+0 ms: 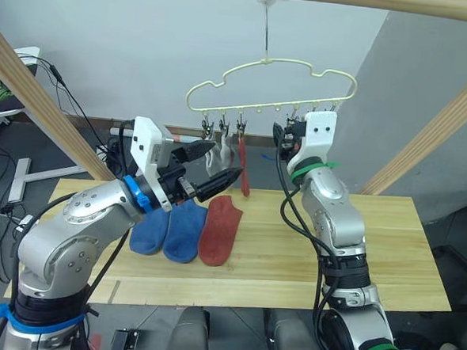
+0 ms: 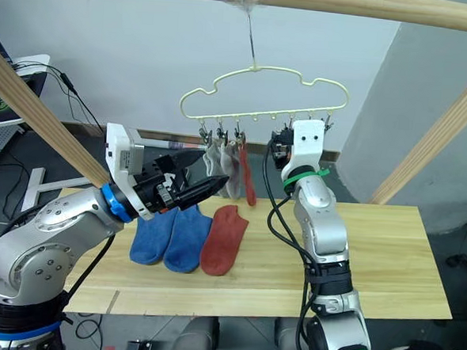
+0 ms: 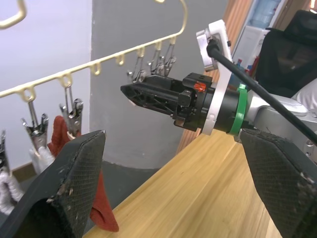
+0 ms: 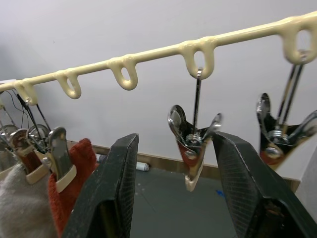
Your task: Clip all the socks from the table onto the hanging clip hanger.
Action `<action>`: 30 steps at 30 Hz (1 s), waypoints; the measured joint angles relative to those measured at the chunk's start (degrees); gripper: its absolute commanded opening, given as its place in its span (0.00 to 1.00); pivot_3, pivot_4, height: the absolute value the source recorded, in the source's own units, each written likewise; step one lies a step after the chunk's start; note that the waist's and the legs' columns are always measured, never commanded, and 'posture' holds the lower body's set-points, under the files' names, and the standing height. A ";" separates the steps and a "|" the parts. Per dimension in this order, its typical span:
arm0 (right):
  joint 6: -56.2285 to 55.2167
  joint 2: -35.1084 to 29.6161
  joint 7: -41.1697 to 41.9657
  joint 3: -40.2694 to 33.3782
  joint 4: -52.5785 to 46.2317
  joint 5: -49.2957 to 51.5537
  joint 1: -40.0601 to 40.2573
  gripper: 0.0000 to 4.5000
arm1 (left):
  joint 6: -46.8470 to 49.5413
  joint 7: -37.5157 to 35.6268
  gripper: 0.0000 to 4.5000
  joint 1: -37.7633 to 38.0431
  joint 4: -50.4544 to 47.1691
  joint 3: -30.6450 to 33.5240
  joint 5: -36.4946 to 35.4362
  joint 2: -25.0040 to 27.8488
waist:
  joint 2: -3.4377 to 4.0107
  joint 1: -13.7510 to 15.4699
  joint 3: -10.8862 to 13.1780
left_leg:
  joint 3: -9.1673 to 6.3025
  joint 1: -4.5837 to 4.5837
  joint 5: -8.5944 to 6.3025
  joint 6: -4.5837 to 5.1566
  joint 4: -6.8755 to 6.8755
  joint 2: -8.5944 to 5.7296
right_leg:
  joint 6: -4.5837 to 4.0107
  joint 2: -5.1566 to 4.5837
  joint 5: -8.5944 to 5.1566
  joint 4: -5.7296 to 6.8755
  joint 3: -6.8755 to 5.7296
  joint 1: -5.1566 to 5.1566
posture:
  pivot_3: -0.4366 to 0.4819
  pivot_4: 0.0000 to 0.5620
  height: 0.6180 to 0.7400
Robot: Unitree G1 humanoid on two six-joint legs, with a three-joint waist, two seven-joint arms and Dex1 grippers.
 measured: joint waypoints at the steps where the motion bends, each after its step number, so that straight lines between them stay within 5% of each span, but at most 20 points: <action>1: -0.29 0.07 -0.04 0.01 0.05 0.01 -0.30 0.54 | -0.28 -0.27 1.00 -0.38 0.25 -0.02 0.25 -0.02 | 0.00 0.02 0.00 | -0.01 0.00 0.00 0.00 0.00 0.00 | 0.00 0.00 0.00 0.01 0.00 0.00 | 0.58 0.43 1.00; 28: -4.82 -0.03 -0.25 0.06 5.66 -0.03 -3.75 0.54 | -1.37 0.42 1.00 -3.76 1.82 -0.09 1.34 -2.28 | 0.00 0.06 0.00 | -0.01 0.02 0.00 0.00 0.02 0.00 | -0.01 0.00 0.02 0.06 0.00 0.01 | 0.59 0.45 1.00; 30: -5.08 -0.03 -0.35 0.01 6.19 -0.03 -4.38 0.40 | -1.37 0.46 1.00 -3.84 1.82 -0.09 1.34 -2.32 | 0.00 0.06 0.00 | -0.01 0.02 0.00 0.00 0.02 0.00 | -0.01 0.00 0.02 0.06 0.00 0.01 | 0.59 0.45 1.00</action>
